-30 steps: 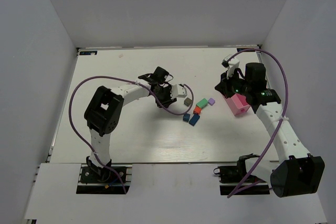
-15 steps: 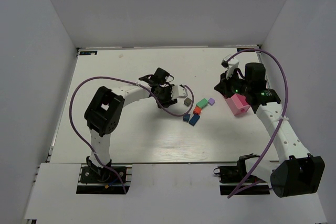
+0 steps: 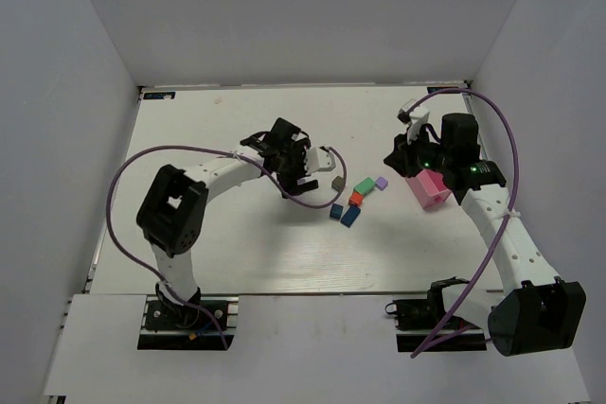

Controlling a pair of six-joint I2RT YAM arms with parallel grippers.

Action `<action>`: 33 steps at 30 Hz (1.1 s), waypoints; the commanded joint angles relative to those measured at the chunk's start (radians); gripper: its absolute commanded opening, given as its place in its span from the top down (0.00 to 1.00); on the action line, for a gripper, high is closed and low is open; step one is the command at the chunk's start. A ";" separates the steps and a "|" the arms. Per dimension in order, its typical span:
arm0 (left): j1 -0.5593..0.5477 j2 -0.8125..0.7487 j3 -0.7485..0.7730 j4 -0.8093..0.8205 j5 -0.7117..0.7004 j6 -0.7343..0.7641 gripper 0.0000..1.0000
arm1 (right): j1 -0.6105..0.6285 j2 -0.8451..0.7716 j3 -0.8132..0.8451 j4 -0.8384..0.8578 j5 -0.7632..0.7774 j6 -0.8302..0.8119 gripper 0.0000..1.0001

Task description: Build the wood block tower

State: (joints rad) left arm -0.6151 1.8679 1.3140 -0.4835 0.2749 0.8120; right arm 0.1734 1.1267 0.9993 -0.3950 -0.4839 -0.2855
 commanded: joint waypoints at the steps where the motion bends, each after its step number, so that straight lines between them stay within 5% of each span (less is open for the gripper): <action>1: -0.009 -0.203 -0.015 -0.007 0.000 -0.063 0.00 | 0.008 -0.024 -0.010 -0.008 -0.054 -0.055 0.64; 2: -0.009 -0.240 -0.041 -0.007 -0.020 -0.086 0.00 | 0.009 -0.024 -0.011 -0.014 -0.062 -0.063 0.52; 4: -0.009 -0.371 -0.085 0.038 -0.066 -0.166 0.00 | 0.024 -0.016 -0.013 -0.033 -0.091 -0.102 0.46; 8: -0.009 -0.561 -0.176 0.074 -0.185 -0.387 0.03 | 0.083 0.047 -0.010 -0.048 -0.055 -0.144 0.46; 11: -0.009 -0.674 -0.223 0.074 -0.258 -0.558 0.20 | 0.167 0.113 -0.001 -0.042 0.014 -0.150 0.52; 13: -0.009 -0.731 -0.266 0.063 -0.302 -0.693 0.57 | 0.239 0.178 0.013 -0.033 0.098 -0.153 0.56; 16: -0.009 -0.866 -0.385 0.088 -0.290 -0.758 0.56 | 0.299 0.275 0.036 -0.015 0.198 -0.147 0.58; 19: 0.014 -1.008 -0.491 0.166 -0.270 -0.767 0.28 | 0.351 0.352 0.061 0.007 0.263 -0.124 0.40; 26: 0.014 -1.098 -0.538 0.191 -0.261 -0.758 0.28 | 0.393 0.542 0.182 0.039 0.439 -0.107 0.34; 33: 0.014 -1.053 -0.538 0.181 -0.252 -0.758 0.27 | 0.403 0.636 0.263 0.018 0.441 -0.104 0.33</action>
State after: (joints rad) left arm -0.6048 0.8009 0.7780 -0.3073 0.0177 0.0666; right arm 0.5713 1.7367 1.2041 -0.3859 -0.0666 -0.3992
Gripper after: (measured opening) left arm 0.725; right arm 0.668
